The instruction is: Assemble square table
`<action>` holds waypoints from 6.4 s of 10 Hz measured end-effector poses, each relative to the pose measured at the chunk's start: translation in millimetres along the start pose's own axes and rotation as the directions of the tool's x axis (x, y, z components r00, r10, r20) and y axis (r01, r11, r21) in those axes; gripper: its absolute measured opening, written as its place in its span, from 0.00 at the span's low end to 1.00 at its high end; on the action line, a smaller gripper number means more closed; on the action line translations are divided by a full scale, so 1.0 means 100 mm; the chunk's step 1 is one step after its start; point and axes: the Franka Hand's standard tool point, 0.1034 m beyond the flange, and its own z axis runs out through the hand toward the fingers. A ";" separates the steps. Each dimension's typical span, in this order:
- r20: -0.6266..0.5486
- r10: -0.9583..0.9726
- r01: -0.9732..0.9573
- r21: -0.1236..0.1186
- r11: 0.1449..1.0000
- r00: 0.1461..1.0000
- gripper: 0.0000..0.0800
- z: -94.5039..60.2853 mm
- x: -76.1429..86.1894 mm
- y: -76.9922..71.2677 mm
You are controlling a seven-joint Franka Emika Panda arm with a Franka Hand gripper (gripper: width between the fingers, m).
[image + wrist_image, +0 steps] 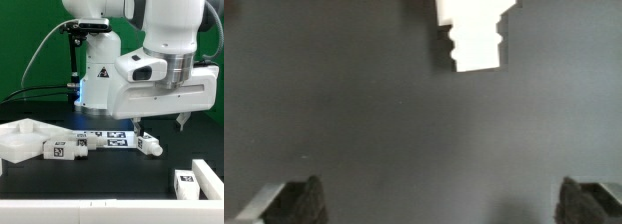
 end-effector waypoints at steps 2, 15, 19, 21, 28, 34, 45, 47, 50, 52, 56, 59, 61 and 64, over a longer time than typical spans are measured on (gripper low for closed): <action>-0.027 0.033 -0.033 0.002 0.999 0.999 0.81 0.03 0.37 -0.04; -0.092 0.118 -0.116 0.029 0.993 0.989 0.81 -0.21 1.04 0.08; -0.104 0.148 -0.145 0.034 0.989 0.984 0.81 -0.13 1.29 0.17; -0.105 0.146 -0.143 0.034 0.989 0.984 0.81 -0.04 1.31 0.16; -0.106 0.138 -0.136 0.032 0.990 0.985 0.81 0.12 1.29 0.14; -0.107 0.138 -0.136 0.032 0.990 0.985 0.36 0.12 1.29 0.14; -0.137 0.129 -0.127 0.019 0.992 0.982 0.36 -0.28 0.34 -0.29; -0.127 0.113 -0.112 0.014 0.994 0.985 0.36 -0.24 0.20 -0.37; -0.123 0.113 -0.113 0.014 0.994 0.986 0.36 -0.21 0.18 -0.38; -0.102 0.156 -0.154 0.027 0.988 0.983 0.36 -0.03 -0.06 -0.51; -0.110 0.147 -0.144 0.033 0.989 0.983 0.36 0.15 -0.29 -0.70; -0.125 0.122 -0.119 0.026 0.993 0.985 0.36 0.30 -0.42 -0.88; -0.126 0.120 -0.118 0.026 0.993 0.985 0.36 0.48 -0.53 -0.93; -0.140 0.117 -0.114 0.029 0.993 0.983 0.36 0.61 -0.53 -0.90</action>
Offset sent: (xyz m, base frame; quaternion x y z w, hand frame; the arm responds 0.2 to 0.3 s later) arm 0.0000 0.0000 0.0000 0.0000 0.0000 0.0000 1.0000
